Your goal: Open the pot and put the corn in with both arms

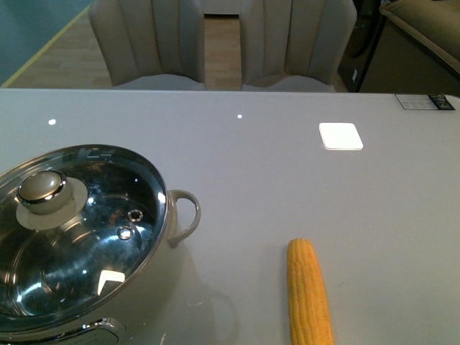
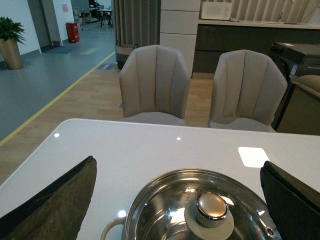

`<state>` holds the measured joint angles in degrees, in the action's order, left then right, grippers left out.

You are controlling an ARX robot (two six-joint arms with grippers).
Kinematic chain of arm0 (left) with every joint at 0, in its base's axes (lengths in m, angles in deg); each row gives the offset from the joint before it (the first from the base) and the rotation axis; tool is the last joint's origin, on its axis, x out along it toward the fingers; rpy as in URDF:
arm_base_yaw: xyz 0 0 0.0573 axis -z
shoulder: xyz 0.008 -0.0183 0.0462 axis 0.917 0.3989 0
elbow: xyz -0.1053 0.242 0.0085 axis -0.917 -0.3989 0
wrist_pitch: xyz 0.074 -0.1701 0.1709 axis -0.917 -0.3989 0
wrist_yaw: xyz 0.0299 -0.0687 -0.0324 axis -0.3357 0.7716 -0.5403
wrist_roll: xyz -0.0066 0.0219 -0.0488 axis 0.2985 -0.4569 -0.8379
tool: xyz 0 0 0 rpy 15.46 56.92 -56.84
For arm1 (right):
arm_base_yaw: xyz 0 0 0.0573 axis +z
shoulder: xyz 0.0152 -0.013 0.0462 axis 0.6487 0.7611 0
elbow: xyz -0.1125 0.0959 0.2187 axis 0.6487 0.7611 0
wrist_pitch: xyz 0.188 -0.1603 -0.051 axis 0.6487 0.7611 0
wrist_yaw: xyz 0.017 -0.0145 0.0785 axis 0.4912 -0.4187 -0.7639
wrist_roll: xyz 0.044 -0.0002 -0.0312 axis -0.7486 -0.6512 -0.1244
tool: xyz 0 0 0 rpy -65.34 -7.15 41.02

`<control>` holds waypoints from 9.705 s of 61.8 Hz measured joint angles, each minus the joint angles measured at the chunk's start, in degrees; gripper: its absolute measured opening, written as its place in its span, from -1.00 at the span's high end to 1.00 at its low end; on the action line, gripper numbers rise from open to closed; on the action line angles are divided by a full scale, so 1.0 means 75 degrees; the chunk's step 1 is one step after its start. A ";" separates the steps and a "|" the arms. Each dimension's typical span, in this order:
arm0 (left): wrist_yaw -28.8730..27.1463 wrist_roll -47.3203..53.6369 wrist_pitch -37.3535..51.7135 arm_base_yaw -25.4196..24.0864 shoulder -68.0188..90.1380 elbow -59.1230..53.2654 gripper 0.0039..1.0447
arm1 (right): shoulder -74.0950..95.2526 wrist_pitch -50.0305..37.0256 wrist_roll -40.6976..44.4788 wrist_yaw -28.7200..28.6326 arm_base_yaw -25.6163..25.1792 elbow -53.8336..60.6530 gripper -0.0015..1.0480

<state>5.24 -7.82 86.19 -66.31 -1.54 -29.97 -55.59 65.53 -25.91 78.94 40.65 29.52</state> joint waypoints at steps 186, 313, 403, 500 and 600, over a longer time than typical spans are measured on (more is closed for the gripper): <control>-0.1361 -0.0423 0.7163 0.1845 1.4184 0.2929 0.17 | -0.0006 0.0000 0.0000 0.0000 0.0000 0.0000 -0.83; 0.0481 0.0347 0.8367 -0.4791 1.8508 0.6534 0.18 | -0.0006 0.0000 0.0000 0.0003 0.0000 0.0000 -0.83; 0.1443 -0.0350 0.8035 -0.4849 1.5023 0.5706 -0.87 | -0.0006 0.0000 0.0000 0.0006 0.0000 0.0000 -0.83; 0.0003 -0.0012 0.4001 -0.0050 0.4030 0.0000 0.94 | -0.0012 0.0000 0.0000 0.0006 0.0000 0.0000 -0.83; 0.0006 -0.0003 0.0003 -0.0044 0.0003 0.0000 0.11 | 0.2226 0.3325 -0.1533 -0.0064 0.0012 -0.1355 -0.83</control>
<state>5.28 -7.84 86.21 -66.63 -1.52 -29.97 -38.89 90.47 -37.41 78.46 40.74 19.36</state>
